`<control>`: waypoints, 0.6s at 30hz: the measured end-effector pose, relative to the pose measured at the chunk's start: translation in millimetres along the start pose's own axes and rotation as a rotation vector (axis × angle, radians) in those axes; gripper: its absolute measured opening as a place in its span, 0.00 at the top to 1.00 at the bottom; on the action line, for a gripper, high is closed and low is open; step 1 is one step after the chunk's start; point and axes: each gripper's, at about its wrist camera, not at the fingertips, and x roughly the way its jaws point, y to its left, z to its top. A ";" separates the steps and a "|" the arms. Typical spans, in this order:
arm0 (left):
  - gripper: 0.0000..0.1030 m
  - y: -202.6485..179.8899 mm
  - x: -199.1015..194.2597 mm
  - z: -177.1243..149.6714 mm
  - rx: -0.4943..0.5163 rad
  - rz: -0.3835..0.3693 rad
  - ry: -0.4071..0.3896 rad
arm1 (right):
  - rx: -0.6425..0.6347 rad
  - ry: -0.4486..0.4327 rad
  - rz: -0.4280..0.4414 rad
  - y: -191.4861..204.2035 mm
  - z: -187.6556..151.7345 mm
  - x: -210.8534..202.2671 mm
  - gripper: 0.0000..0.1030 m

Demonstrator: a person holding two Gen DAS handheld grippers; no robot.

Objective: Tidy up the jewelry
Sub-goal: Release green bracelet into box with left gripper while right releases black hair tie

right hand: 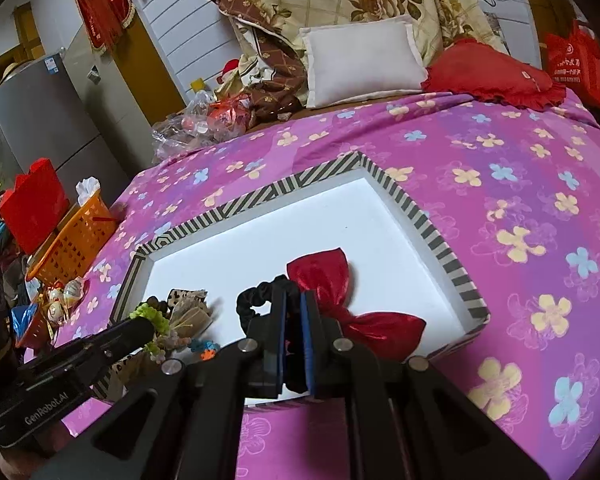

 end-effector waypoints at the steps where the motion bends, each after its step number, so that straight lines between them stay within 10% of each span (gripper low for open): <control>1: 0.91 -0.8 0.5 -0.8 0.004 0.006 0.003 | 0.000 0.000 0.000 0.7 -0.2 -0.3 0.93; 18: 0.91 -5.0 16.1 -11.6 0.067 0.175 0.070 | -0.050 0.058 -0.026 4.8 -8.2 14.9 0.93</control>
